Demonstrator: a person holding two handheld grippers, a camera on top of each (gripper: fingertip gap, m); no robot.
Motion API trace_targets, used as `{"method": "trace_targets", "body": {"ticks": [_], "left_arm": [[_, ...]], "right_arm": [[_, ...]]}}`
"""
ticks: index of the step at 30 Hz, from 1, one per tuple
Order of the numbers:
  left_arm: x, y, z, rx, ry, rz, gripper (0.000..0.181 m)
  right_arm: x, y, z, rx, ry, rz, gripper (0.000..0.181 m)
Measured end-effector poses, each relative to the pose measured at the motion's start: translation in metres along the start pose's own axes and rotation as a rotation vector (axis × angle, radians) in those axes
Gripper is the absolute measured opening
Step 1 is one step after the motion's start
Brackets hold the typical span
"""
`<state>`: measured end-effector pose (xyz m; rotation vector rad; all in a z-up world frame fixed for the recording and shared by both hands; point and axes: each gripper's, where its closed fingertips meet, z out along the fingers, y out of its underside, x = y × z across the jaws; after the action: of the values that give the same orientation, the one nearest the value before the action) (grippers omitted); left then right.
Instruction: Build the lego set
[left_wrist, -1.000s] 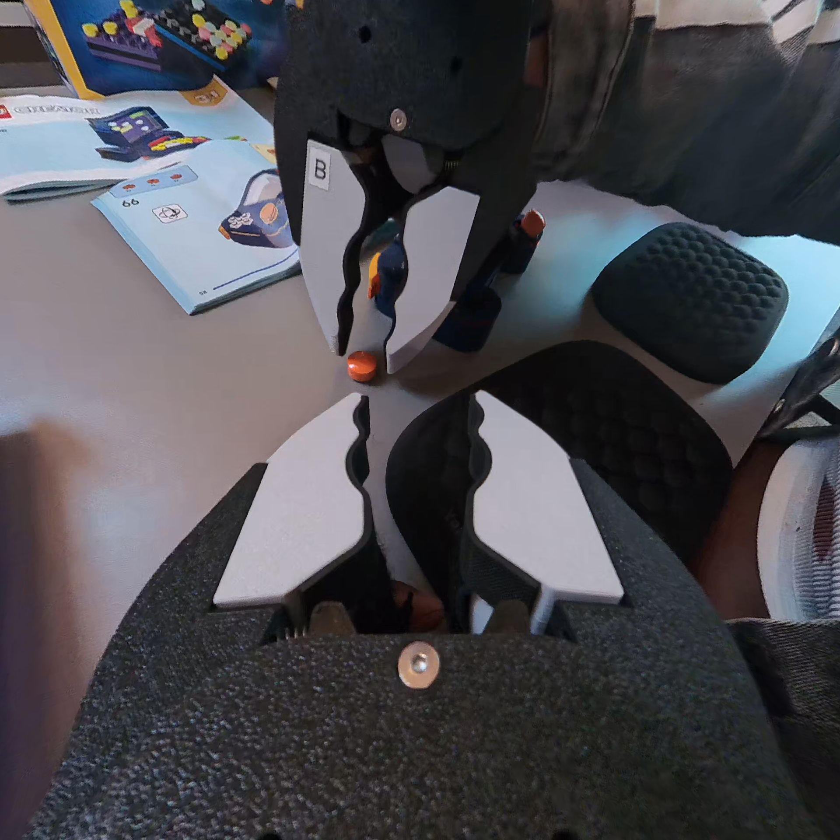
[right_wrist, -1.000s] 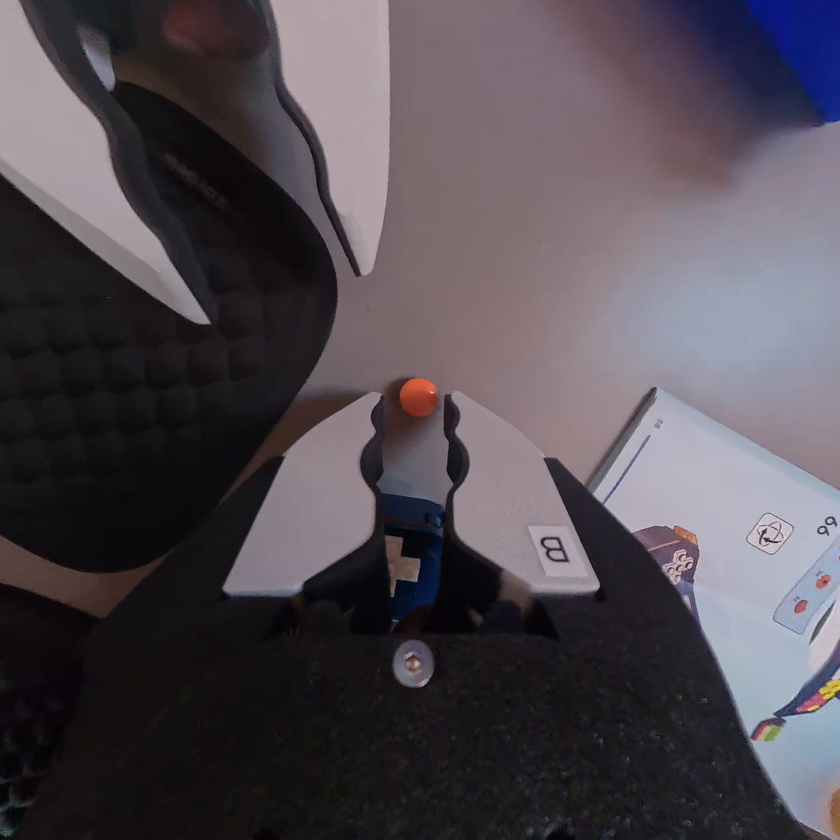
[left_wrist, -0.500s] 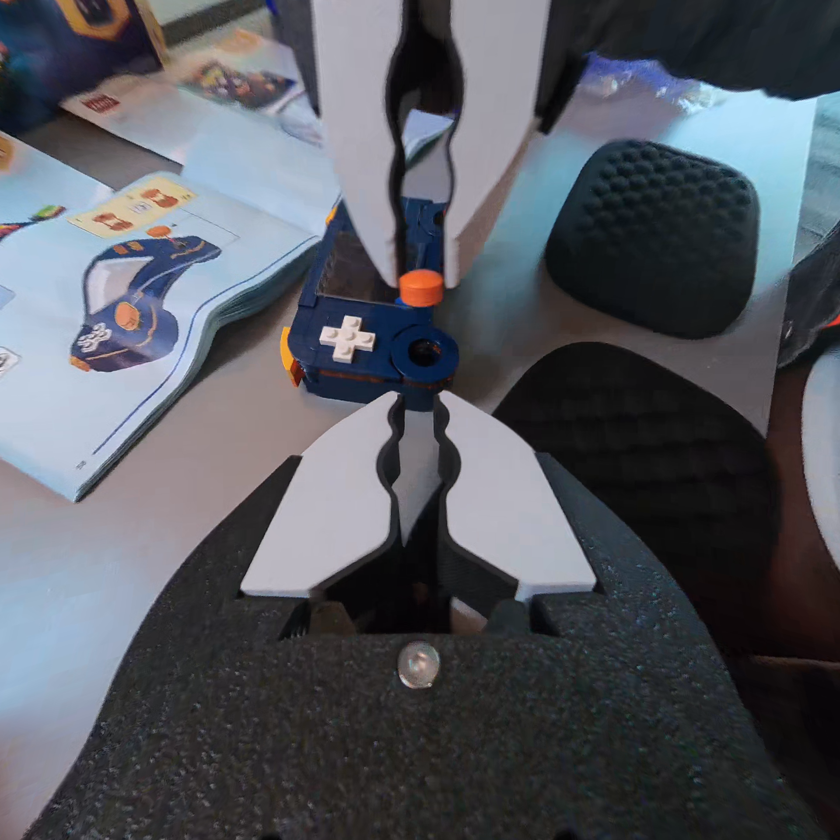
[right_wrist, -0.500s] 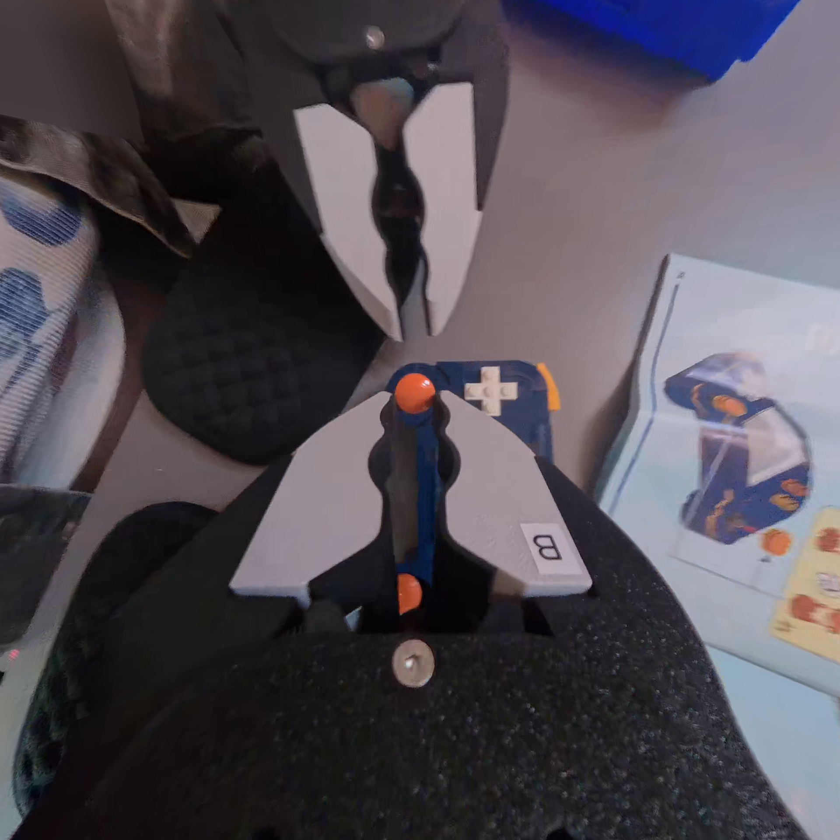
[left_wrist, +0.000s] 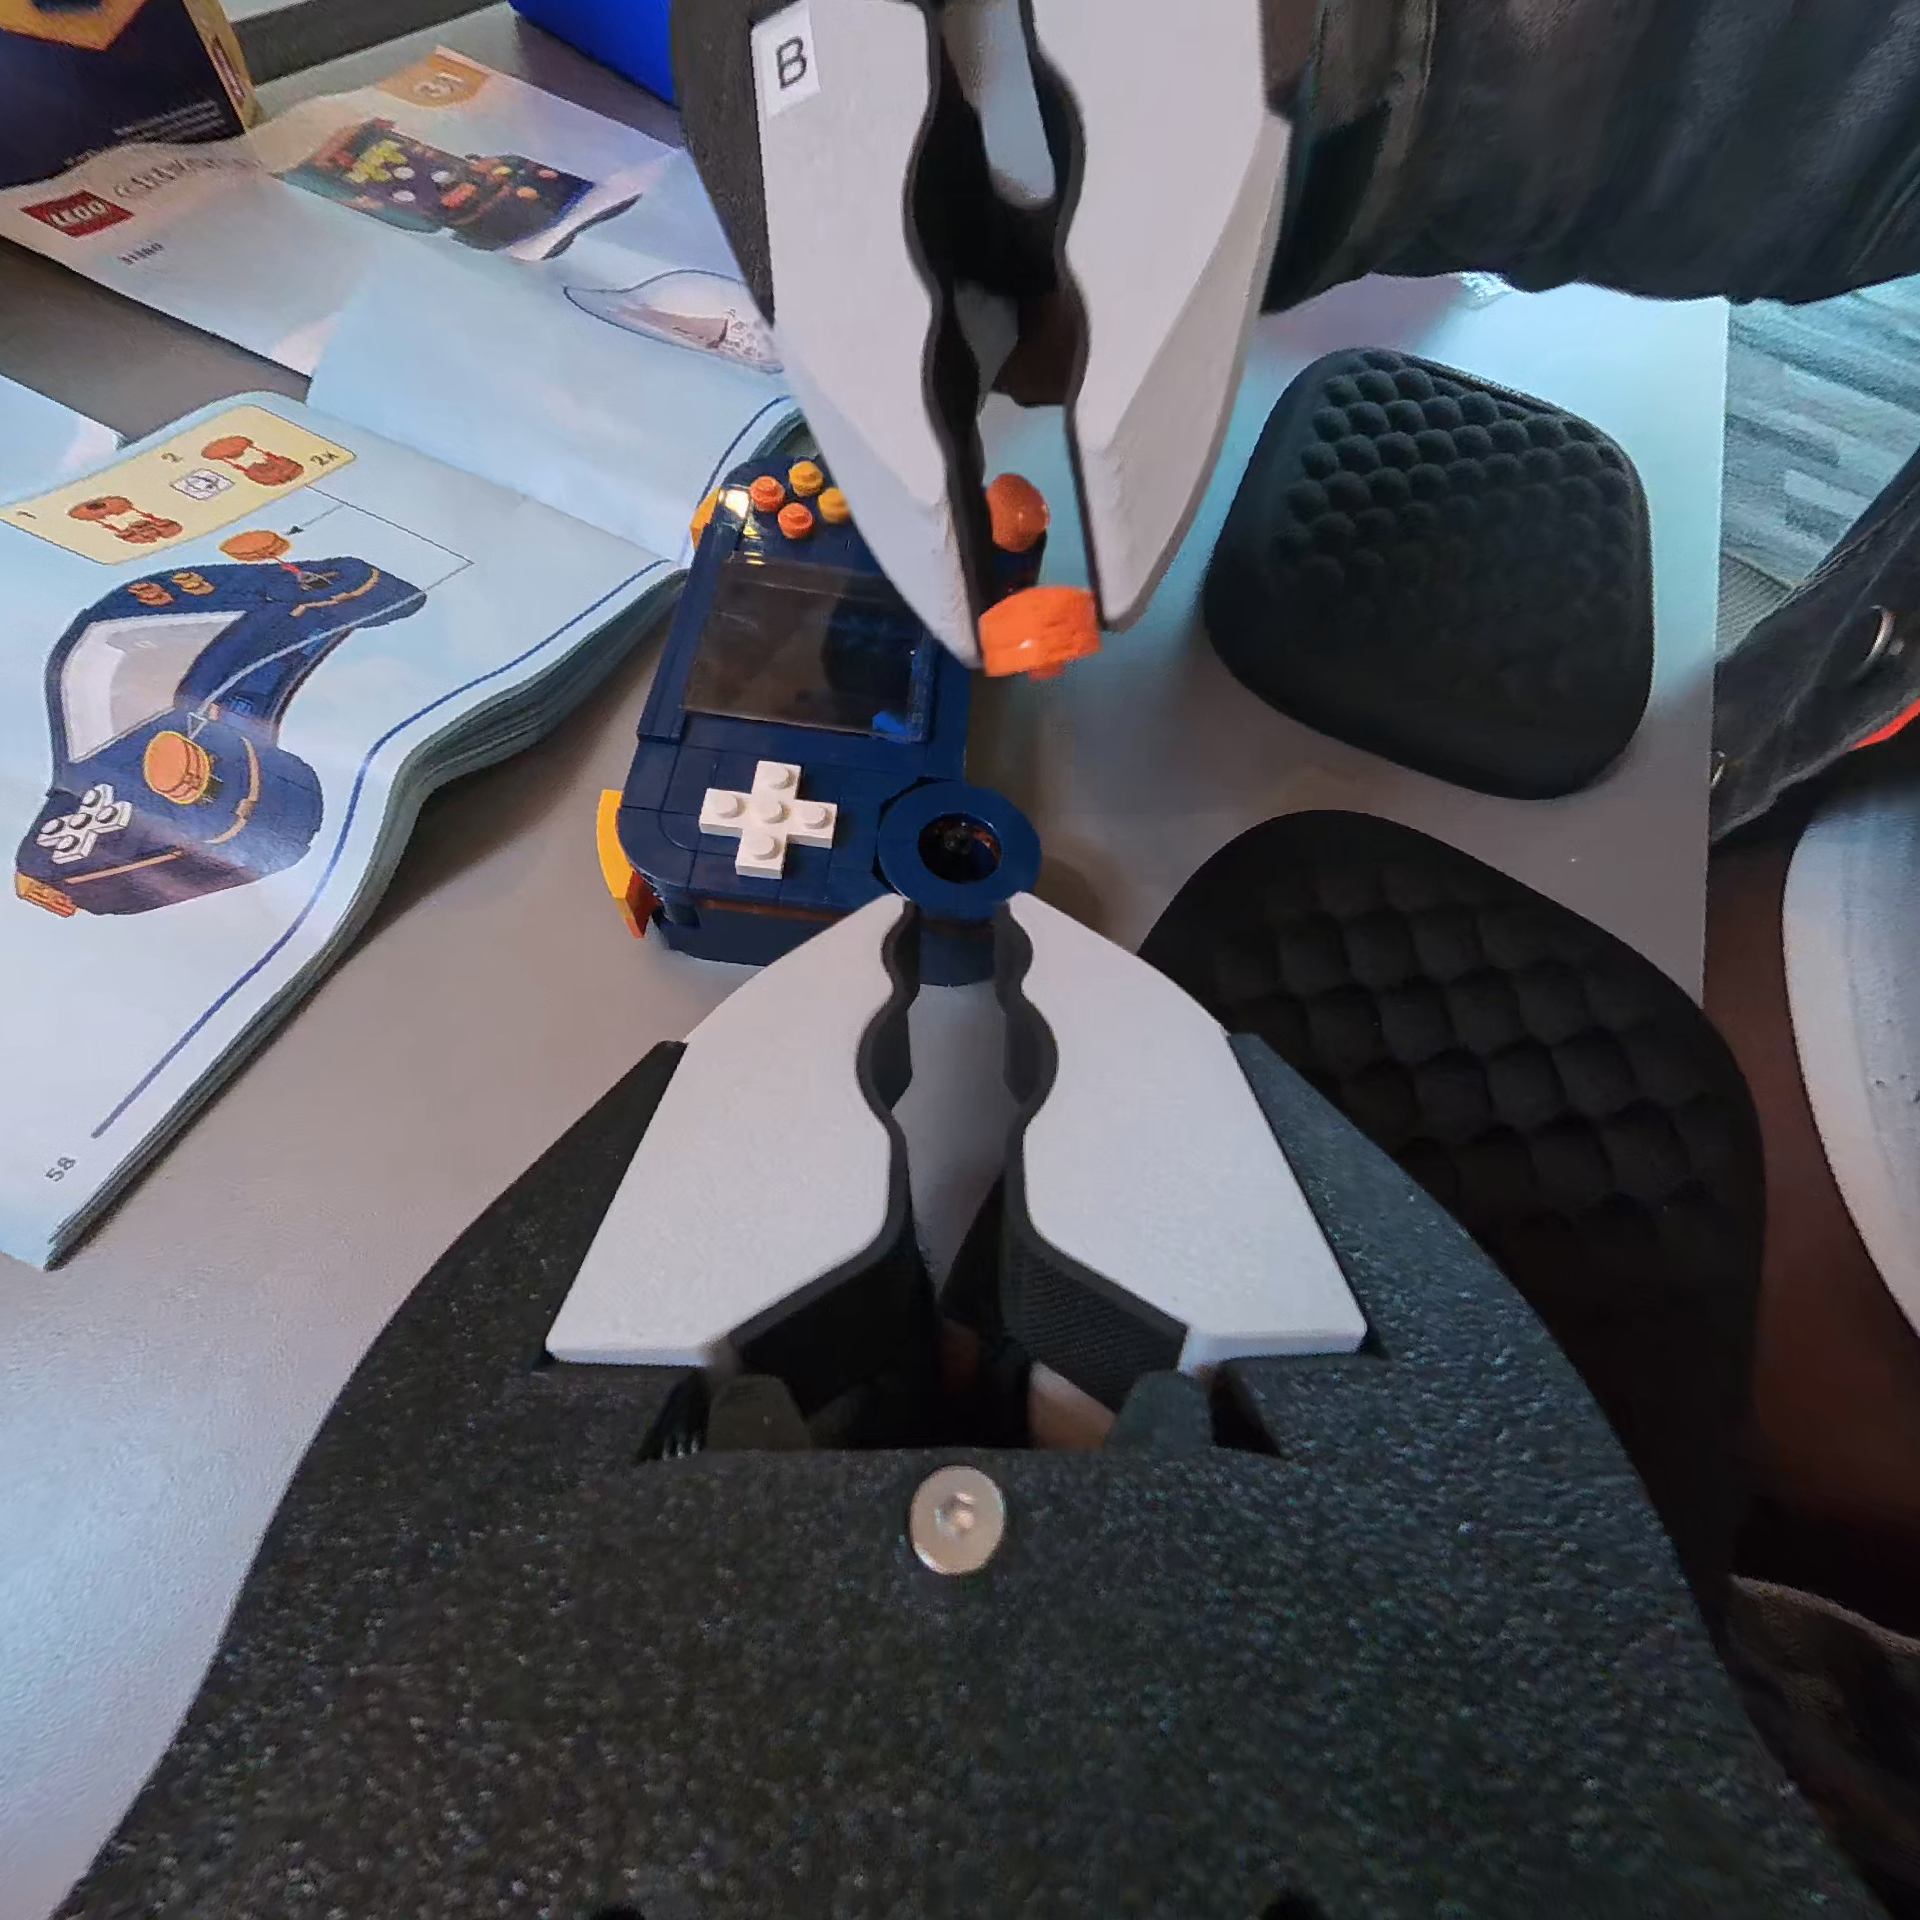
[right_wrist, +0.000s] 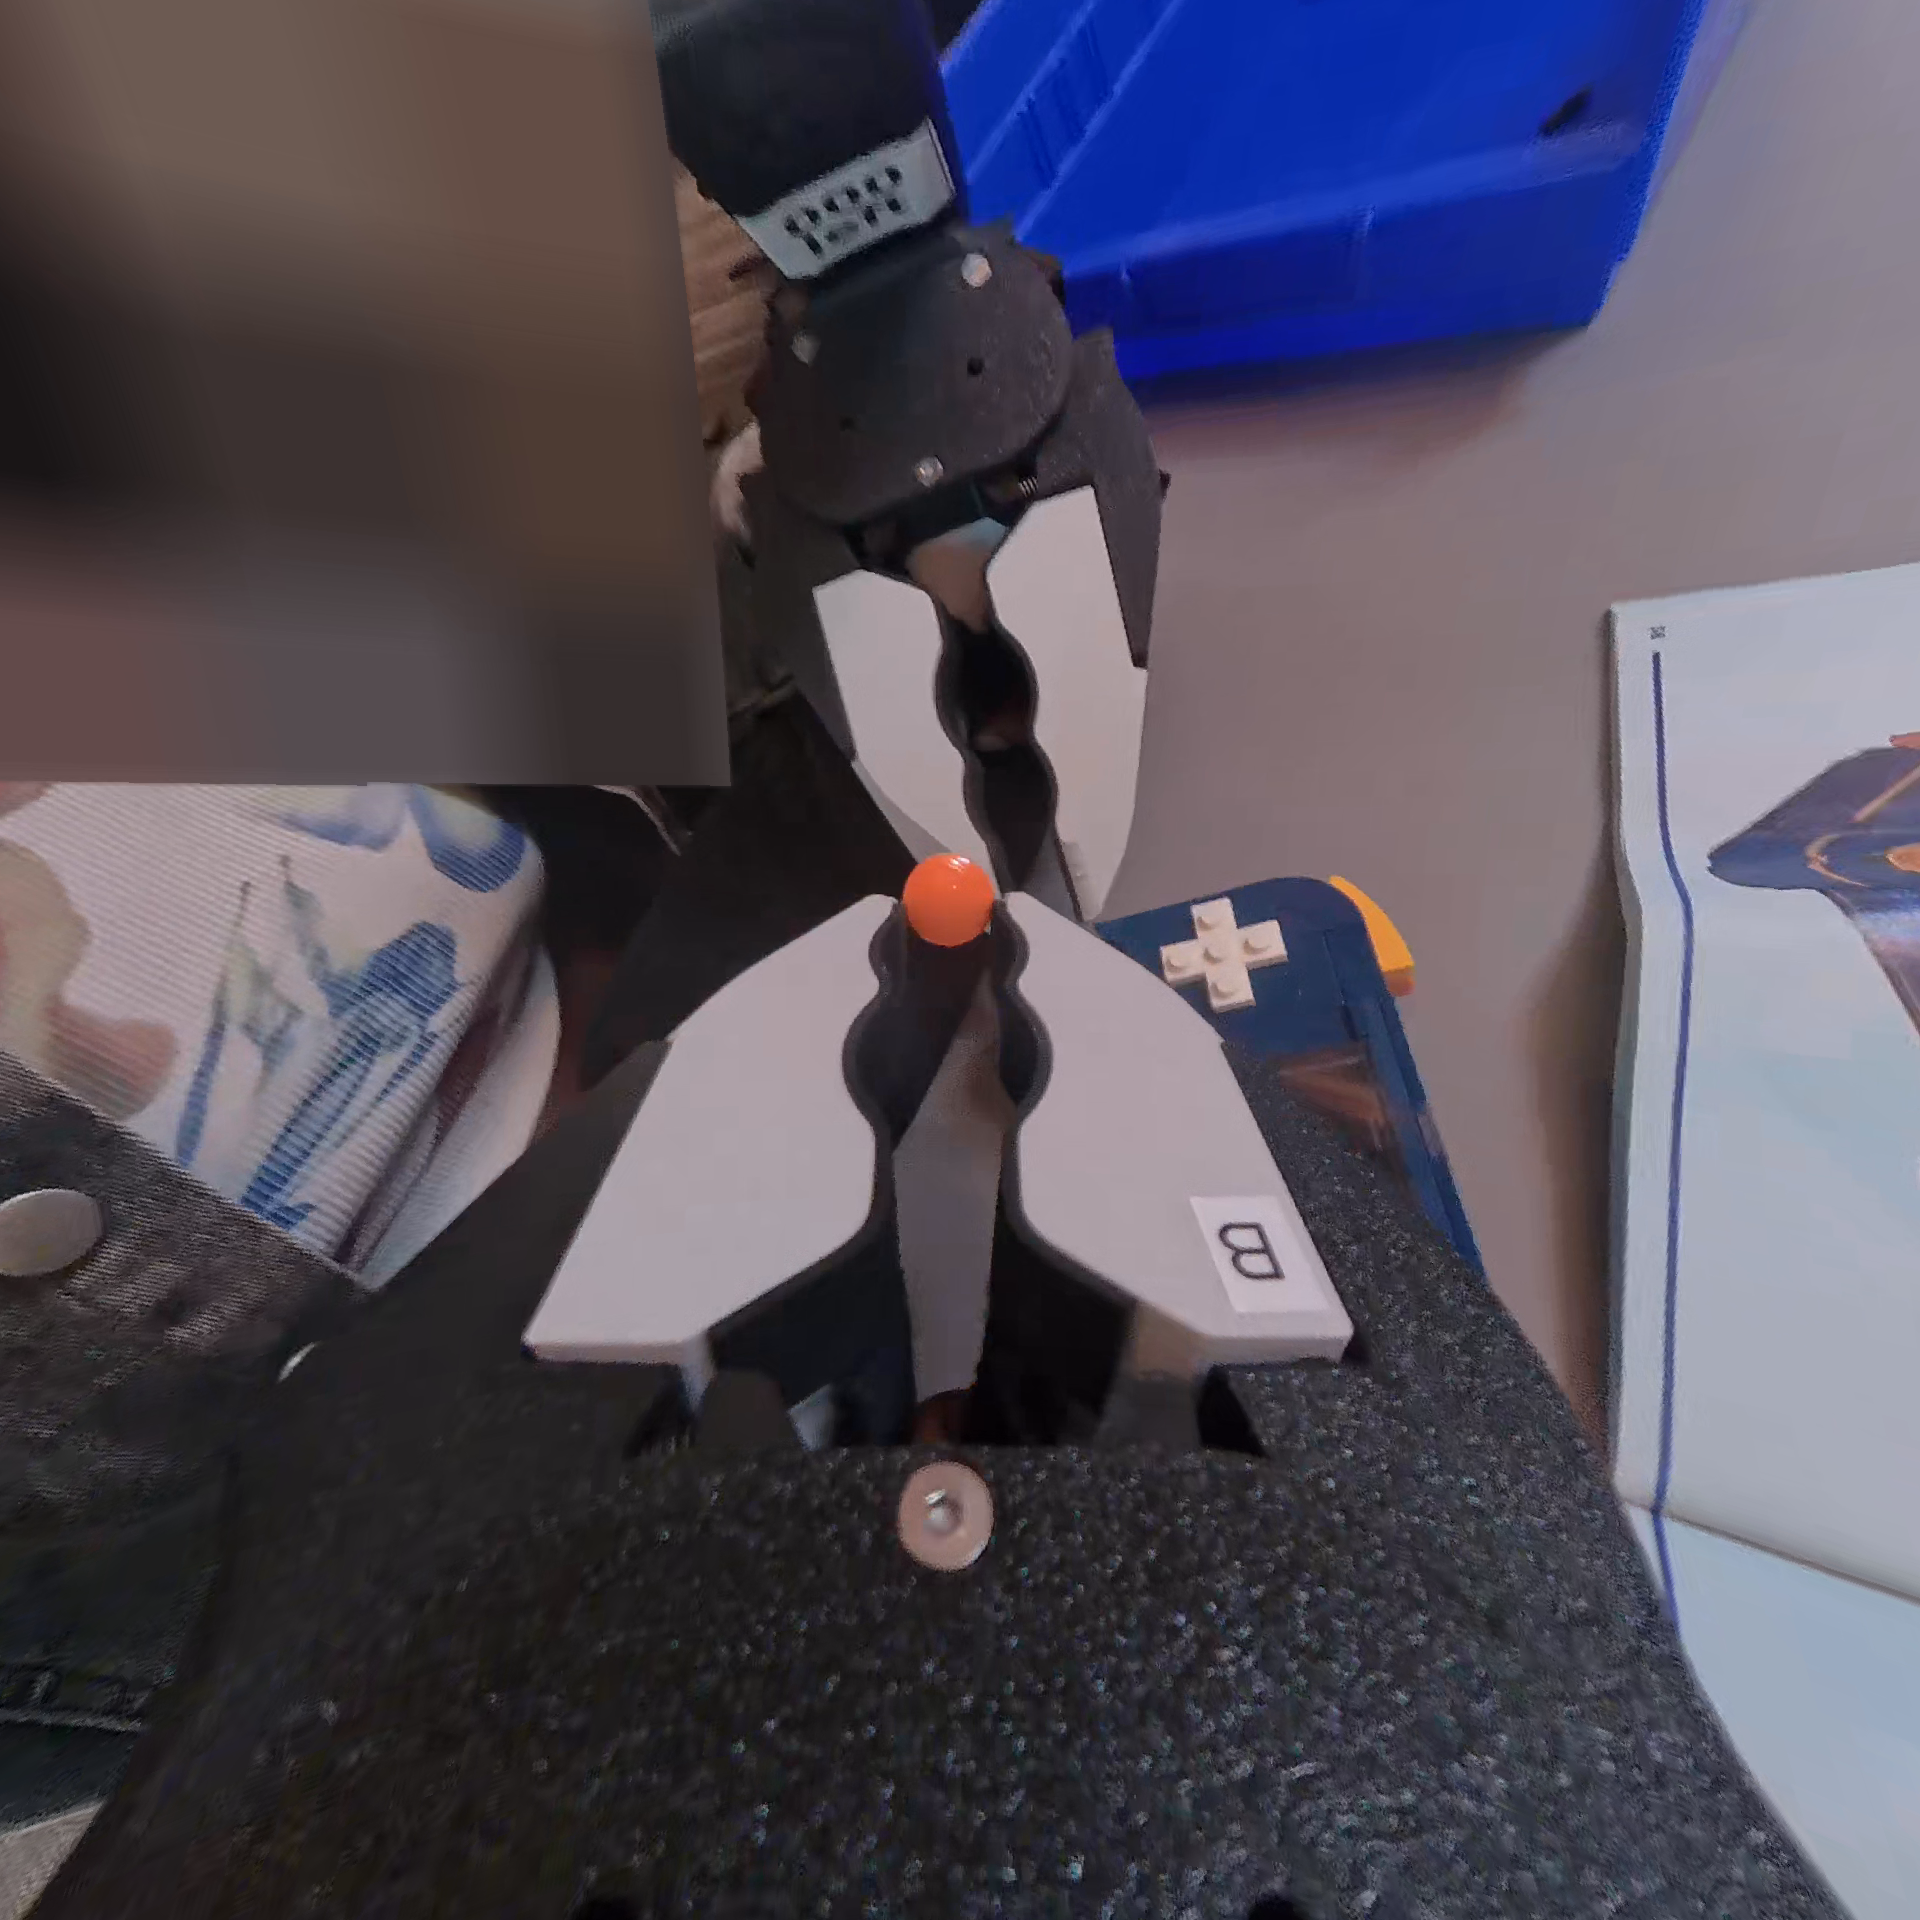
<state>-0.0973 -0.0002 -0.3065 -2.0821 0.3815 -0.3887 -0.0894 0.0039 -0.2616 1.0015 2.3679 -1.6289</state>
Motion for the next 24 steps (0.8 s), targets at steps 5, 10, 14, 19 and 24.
{"method": "trace_targets", "body": {"ticks": [5, 10, 14, 19, 24], "left_arm": [[0.001, 0.003, 0.002, -0.022, 0.002, 0.008, 0.021], [0.003, 0.006, 0.005, -0.052, 0.002, 0.032, 0.025], [0.003, 0.005, 0.004, -0.042, 0.004, 0.035, 0.023], [0.003, 0.005, 0.004, -0.04, 0.005, 0.037, 0.022], [0.003, 0.005, 0.004, -0.041, 0.005, 0.034, 0.021]], "right_arm": [[0.012, 0.021, 0.005, -0.167, 0.151, -0.115, 0.015], [0.015, 0.028, 0.007, -0.268, 0.246, -0.256, 0.015], [0.019, 0.026, 0.006, -0.28, 0.268, -0.278, 0.015], [0.02, 0.029, 0.011, -0.307, 0.256, -0.281, 0.015], [0.023, 0.031, 0.011, -0.312, 0.256, -0.272, 0.015]]}}
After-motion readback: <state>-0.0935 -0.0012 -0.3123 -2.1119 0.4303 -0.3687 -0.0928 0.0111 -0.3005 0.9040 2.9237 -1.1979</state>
